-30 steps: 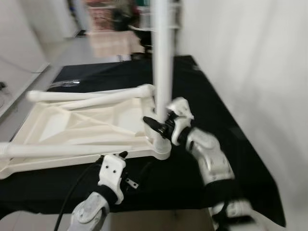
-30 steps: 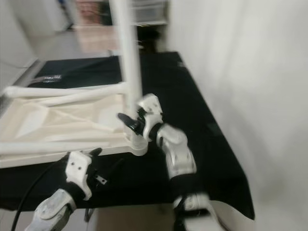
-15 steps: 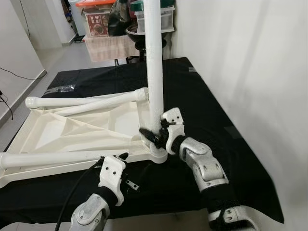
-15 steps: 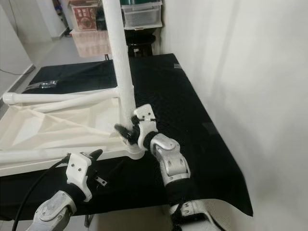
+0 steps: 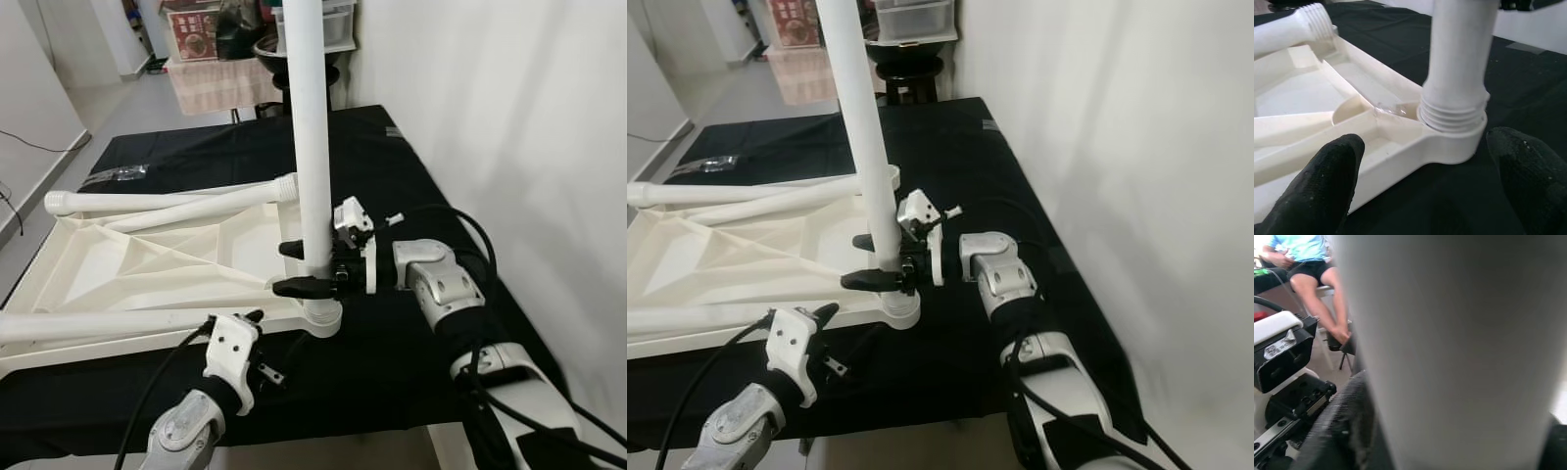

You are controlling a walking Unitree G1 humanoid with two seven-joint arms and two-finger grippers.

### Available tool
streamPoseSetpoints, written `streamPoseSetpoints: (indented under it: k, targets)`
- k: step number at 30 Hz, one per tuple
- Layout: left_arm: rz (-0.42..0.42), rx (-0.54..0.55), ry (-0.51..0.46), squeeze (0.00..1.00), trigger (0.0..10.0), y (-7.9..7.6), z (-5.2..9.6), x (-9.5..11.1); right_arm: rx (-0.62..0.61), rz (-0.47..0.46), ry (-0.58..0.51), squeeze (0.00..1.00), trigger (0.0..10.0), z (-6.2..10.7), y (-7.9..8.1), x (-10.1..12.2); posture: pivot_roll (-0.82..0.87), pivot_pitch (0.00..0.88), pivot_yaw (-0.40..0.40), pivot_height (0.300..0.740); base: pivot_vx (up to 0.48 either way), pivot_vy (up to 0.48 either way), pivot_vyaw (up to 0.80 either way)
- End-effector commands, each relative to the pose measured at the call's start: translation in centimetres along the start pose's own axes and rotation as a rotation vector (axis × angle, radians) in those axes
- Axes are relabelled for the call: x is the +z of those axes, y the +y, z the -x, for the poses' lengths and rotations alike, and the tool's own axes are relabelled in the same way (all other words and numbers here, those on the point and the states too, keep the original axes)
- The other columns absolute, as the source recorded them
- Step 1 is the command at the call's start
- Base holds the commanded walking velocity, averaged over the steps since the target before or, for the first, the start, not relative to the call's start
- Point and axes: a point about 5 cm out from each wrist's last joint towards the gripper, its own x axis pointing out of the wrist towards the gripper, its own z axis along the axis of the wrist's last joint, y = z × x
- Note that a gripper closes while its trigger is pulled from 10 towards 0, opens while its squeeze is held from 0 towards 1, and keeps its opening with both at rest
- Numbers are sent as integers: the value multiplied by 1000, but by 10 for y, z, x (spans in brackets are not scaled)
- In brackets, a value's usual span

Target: Building children table

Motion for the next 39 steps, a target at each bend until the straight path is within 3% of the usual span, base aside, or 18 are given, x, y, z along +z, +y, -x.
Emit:
streamPoseSetpoints:
  k: [1,5,13,15,17,19,20,21,22,23,27,32,33,35,36,37,38,39]
  targets:
    - [-4,4,16,0,10000,1,1,-4,61,-3,17,0,0,-10,4,-3,-5,7,46,740,0,0,0]
    - [-5,3,16,0,10000,1,1,-3,54,-17,26,0,0,-9,2,-7,-5,10,48,740,0,0,0]
    - [-2,2,11,0,10000,0,2,-2,-88,19,17,0,0,6,0,-20,-6,25,41,740,0,0,0]
    - [-1,3,8,0,10000,0,4,-1,-244,-12,30,0,0,5,6,-36,-10,46,35,740,0,0,0]
    - [-1,4,7,0,10000,0,5,0,-323,-24,47,0,0,3,8,-44,-10,46,35,740,0,0,0]
    - [-1,4,7,0,10000,0,5,0,-323,-24,47,0,0,3,8,-44,-10,46,35,740,0,0,0]
    - [0,5,7,0,10000,1,6,0,-563,-85,60,0,0,-5,19,-55,-12,64,40,740,0,0,0]
    - [-1,6,9,0,10000,2,7,0,-660,-104,53,0,0,-16,34,-57,-27,71,59,740,0,0,0]
    - [-1,6,9,0,10000,2,7,0,-660,-104,53,0,0,-16,34,-57,-27,71,59,740,0,0,0]
    - [4,-3,13,0,10000,3,6,0,-780,-96,37,0,0,-17,33,-53,-20,56,51,740,0,0,0]
    - [6,-15,15,0,10000,3,5,0,-807,-79,44,0,0,-15,22,-53,-24,48,50,740,0,0,0]
    - [5,4,9,0,10000,3,6,0,-818,-77,39,0,0,-17,21,-49,-18,53,49,740,0,0,0]
    - [5,9,7,0,10000,3,6,0,-834,-71,50,0,2824,-16,20,-47,-18,49,46,740,0,0,0]
    - [5,9,7,0,10000,3,6,0,-834,-71,50,0,2824,-16,20,-47,-18,49,46,740,0,0,0]
    - [5,10,6,0,10000,3,6,0,-824,-64,53,0,10000,-16,20,-44,-16,49,47,740,0,0,0]
    - [4,5,6,0,10000,3,6,1,-754,-57,23,1000,10000,-17,17,-38,-15,46,49,740,0,0,0]
    - [2,-1,5,0,10000,2,6,1,-674,-56,-17,1000,10000,-18,16,-30,-15,46,49,740,0,0,0]
    - [2,-1,5,0,10000,2,6,1,-674,-56,-17,1000,10000,-18,16,-30,-15,46,49,740,0,0,0]
